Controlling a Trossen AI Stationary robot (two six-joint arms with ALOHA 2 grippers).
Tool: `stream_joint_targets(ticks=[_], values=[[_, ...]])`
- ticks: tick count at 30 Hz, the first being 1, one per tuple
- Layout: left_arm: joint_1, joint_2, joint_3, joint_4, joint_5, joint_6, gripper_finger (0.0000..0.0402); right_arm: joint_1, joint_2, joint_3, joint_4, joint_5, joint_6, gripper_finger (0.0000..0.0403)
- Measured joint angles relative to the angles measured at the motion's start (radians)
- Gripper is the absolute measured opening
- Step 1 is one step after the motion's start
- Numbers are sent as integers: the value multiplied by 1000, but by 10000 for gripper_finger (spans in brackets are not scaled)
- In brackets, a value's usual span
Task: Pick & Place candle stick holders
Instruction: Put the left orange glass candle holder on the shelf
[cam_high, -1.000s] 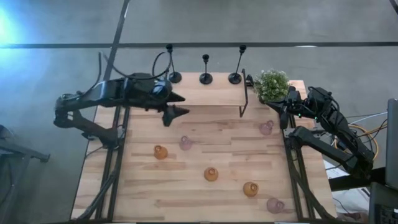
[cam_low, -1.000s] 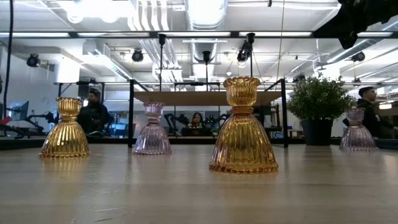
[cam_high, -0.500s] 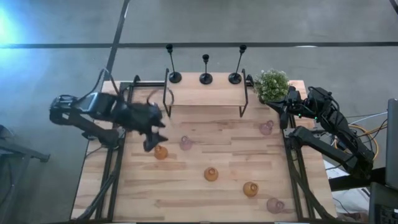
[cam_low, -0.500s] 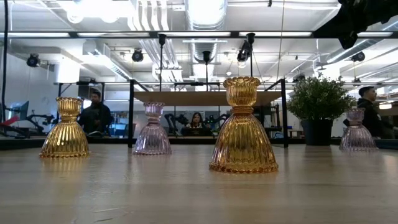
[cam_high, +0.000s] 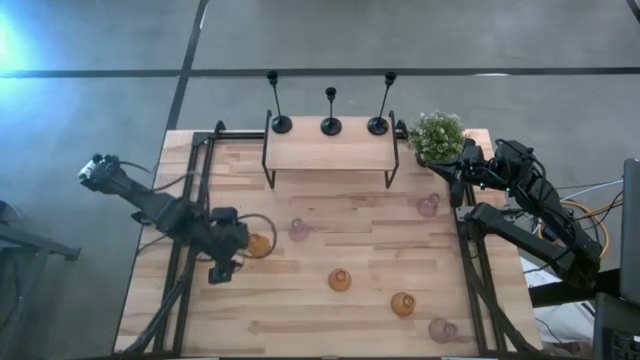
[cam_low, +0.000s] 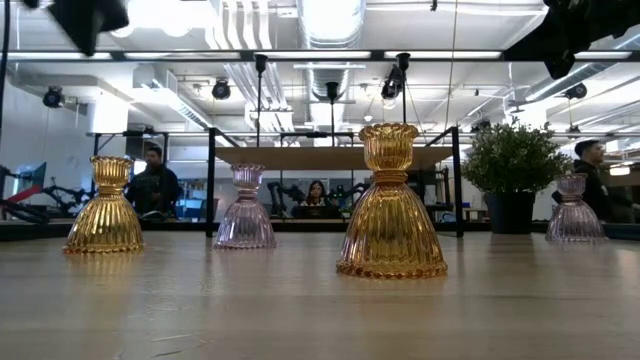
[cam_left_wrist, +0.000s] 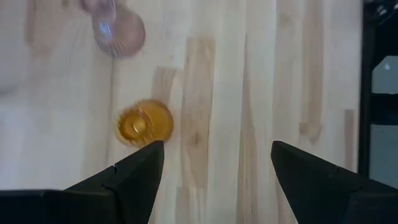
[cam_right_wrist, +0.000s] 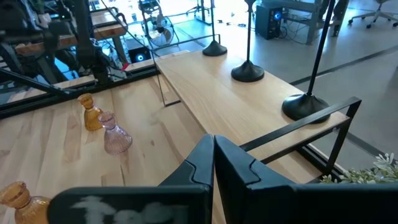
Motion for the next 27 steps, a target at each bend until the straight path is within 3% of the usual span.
stream_joint_targets(ticks=[8, 13, 17, 23, 27], values=[[-108, -106, -295, 210, -201, -330, 300, 0, 0, 0, 0, 0, 0, 8], [-111, -105, -442, 322, -227, -476, 300, 0, 0, 0, 0, 0, 0, 8], [-111, -92, -536, 435, -266, -533, 300, 0, 0, 0, 0, 0, 0, 8], [-111, -81, -637, 582, -425, -538, 300, 0, 0, 0, 0, 0, 0, 8], [-111, -76, -685, 630, -443, -537, 300, 0, 0, 0, 0, 0, 0, 8]])
